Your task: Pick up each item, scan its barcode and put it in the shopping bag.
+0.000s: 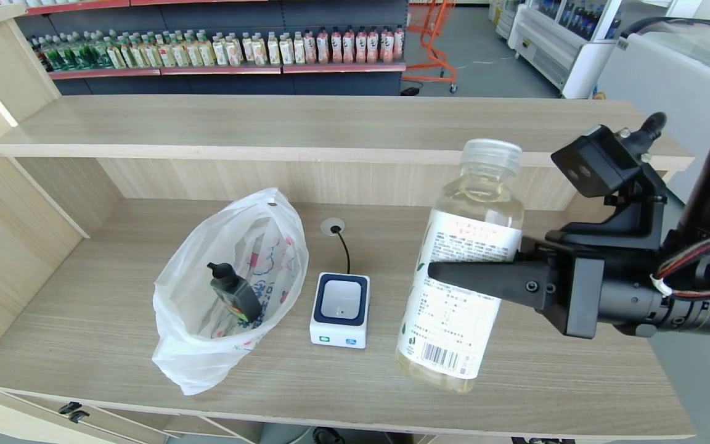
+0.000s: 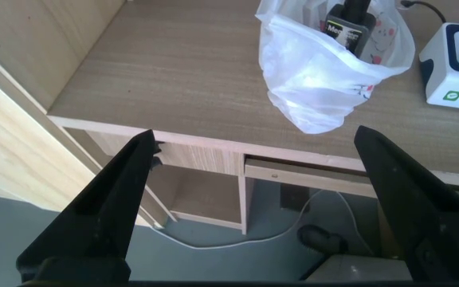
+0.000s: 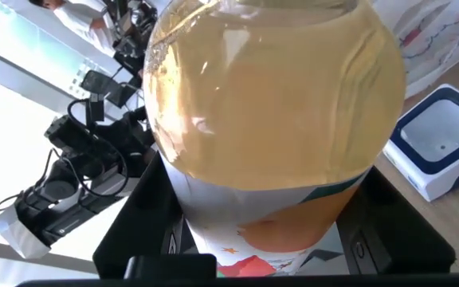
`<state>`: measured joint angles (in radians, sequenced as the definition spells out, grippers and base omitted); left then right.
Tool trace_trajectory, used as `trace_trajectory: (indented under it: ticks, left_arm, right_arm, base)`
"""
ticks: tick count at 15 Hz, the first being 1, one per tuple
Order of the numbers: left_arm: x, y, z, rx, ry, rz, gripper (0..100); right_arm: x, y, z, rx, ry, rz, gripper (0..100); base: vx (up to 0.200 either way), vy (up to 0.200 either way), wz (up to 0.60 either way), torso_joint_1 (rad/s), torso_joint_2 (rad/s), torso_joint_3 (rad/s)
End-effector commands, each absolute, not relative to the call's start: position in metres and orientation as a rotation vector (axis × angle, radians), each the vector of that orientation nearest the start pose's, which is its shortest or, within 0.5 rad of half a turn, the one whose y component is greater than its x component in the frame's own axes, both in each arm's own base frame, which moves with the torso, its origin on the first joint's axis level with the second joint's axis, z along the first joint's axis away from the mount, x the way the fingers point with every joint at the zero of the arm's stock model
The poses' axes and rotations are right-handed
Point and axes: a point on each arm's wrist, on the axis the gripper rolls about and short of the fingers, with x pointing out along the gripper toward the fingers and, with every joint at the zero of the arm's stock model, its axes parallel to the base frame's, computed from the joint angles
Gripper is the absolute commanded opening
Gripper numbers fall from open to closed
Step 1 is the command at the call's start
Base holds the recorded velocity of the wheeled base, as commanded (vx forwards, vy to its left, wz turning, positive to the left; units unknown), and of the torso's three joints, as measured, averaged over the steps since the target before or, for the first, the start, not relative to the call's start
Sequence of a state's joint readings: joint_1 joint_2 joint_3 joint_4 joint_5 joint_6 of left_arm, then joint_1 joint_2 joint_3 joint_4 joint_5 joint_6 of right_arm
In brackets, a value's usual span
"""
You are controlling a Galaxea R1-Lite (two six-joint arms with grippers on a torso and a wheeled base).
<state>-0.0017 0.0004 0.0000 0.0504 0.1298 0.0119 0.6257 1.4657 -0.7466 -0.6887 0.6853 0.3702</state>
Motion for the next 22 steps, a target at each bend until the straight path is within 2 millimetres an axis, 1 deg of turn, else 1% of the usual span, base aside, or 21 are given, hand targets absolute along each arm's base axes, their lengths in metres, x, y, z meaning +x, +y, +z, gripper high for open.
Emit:
trace_trajectory:
  ticks: [1,4,6,7,8,11,14,15,17,19,22]
  left_arm:
    - [-0.023,0.003,0.070,0.016,0.053,0.129,100]
    - [-0.023,0.003,0.070,0.016,0.053,0.129,100]
    - [-0.023,0.003,0.070,0.016,0.051,0.129,100]
    - [-0.023,0.003,0.070,0.016,0.053,0.129,100]
    - [-0.023,0.003,0.070,0.016,0.053,0.129,100]
    - [-0.023,0.003,0.070,0.016,0.053,0.129,100]
    - [-0.023,0.003,0.070,0.016,0.053,0.129,100]
    - [-0.023,0.003,0.070,0.016,0.051,0.129,100]
    - [-0.023,0.003,0.070,0.016,0.053,0.129,100]
    - [-0.023,0.003,0.070,0.016,0.053,0.129,100]
    - [-0.023,0.003,0.070,0.016,0.053,0.129,100]
  right_arm:
    - [0.190,0.155,0.239,0.310,0.263,1.292,0]
    - [0.190,0.155,0.240,0.291,0.244,1.294,0]
    - [0.189,0.151,0.237,0.196,0.178,1.288,0]
    - [0.191,0.144,0.232,0.116,0.131,1.263,0]
    - [0.197,0.136,0.226,-0.005,0.064,1.227,0]
    - [0.223,0.103,0.213,-0.385,-0.123,1.069,0]
    - [0.234,0.084,0.206,-0.601,-0.212,0.980,0]
    - [0.235,0.082,0.203,-0.662,-0.242,0.970,0]
    - [0.238,0.081,0.197,-0.729,-0.280,0.961,0]
    - [0.246,0.084,0.194,-0.773,-0.351,0.951,0]
    - [0.254,0.086,0.192,-0.791,-0.422,0.932,0]
  base:
    - [0.000,0.000,0.00,0.000,0.00,0.000]
    - [0.000,0.000,0.00,0.000,0.00,0.000]
    - [0.000,0.000,0.00,0.000,0.00,0.000]
    - [0.000,0.000,0.00,0.000,0.00,0.000]
    - [0.000,0.000,0.00,0.000,0.00,0.000]
    - [0.000,0.000,0.00,0.000,0.00,0.000]
    - [0.000,0.000,0.00,0.000,0.00,0.000]
    - [0.000,0.000,0.00,0.000,0.00,0.000]
    - [0.000,0.000,0.00,0.000,0.00,0.000]
    - [0.000,0.000,0.00,0.000,0.00,0.000]
    - [0.000,0.000,0.00,0.000,0.00,0.000]
